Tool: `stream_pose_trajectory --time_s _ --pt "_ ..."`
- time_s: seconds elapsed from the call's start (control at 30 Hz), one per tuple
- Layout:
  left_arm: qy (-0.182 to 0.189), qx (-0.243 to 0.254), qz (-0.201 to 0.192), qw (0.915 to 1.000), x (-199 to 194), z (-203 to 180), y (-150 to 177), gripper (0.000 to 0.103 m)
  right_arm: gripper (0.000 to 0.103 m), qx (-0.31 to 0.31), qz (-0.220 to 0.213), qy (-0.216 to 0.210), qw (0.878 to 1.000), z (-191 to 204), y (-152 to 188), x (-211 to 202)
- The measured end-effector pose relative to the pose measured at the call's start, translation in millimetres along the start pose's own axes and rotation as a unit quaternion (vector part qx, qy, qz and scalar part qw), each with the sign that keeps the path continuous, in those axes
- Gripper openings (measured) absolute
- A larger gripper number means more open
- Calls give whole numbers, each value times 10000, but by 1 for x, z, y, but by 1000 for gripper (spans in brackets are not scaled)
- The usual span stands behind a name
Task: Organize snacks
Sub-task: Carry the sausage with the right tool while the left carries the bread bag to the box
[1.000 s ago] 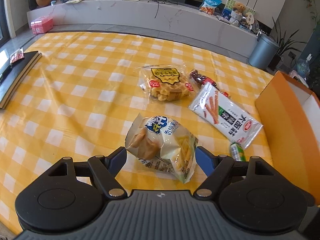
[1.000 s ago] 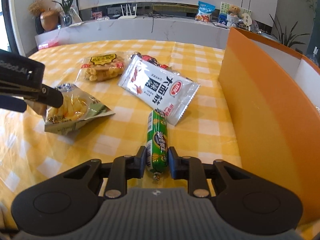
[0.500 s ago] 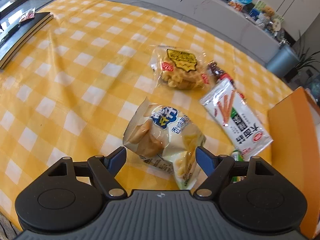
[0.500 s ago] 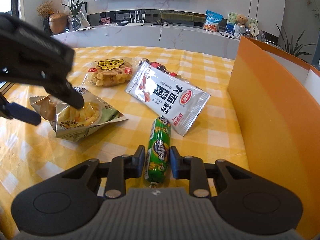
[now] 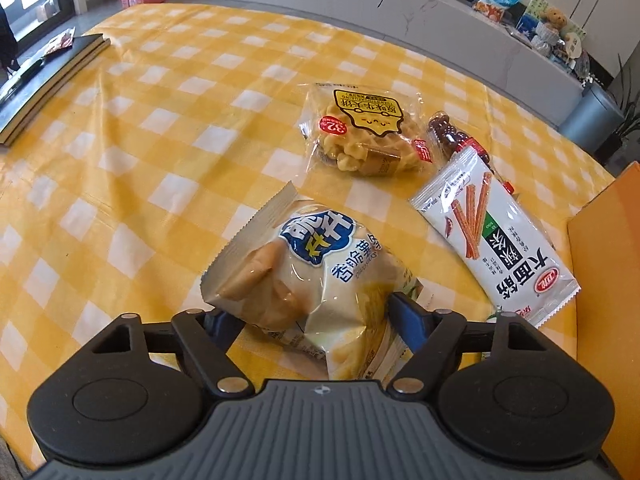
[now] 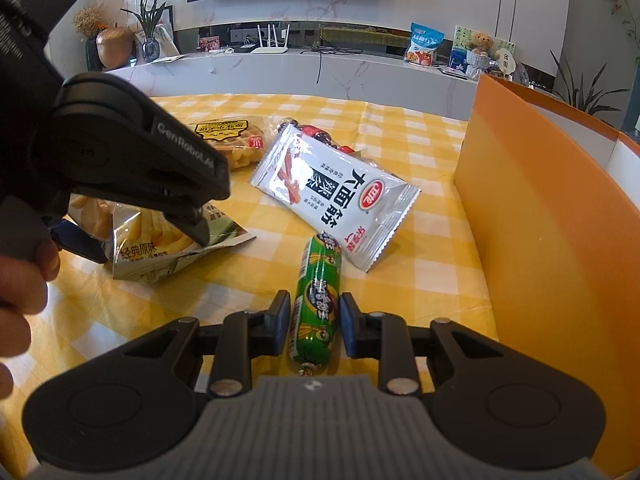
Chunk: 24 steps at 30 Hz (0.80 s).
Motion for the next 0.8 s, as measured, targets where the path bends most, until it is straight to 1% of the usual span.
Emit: stream_pose_trajectory --time_s 0.03,0.1,0.23,0.27,0.33,0.37,0.43,0.57,0.67,0.8 --pt "40 15 -65 10000 -3 1 1 79 25 -2 2 9 10000 0 0 0" --pt "111 214 -135 9996 -10 0 4 72 25 -43 0 38 10000 1 0 0" --pt "115 822 -207 9963 -23 -4 10 66 25 -57 1 50 10000 0 0 0" --pt "178 860 -162 9960 -25 -3 12 64 25 -57 1 48 10000 0 0 0" --pt "388 657 -14 9971 -28 5 14 60 25 -58 2 44 10000 0 0 0" --pt "505 569 52 9971 -30 8 15 59 25 -56 3 44 10000 0 0 0" --pt "676 597 59 9959 -34 11 14 58 25 -61 -1 42 10000 0 0 0" --pt "777 680 -161 9945 -47 11 8 57 25 -54 3 41 10000 0 0 0" --pt "962 751 -243 9922 -55 7 4 56 22 -21 2 30 10000 0 0 0" --pt "1061 847 -313 9902 -64 4 4 56 21 -9 15 45 10000 0 1 -3"
Point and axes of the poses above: each gripper's, at about its wrist camera, not at the fingertips, and x roughly the way its jaws point, z to its left, y to its underside, the point moved 6 cm from there along x, roughly the way its jaws point, and after that the axes turned 4 degrees about x, right-handed, at the moved point
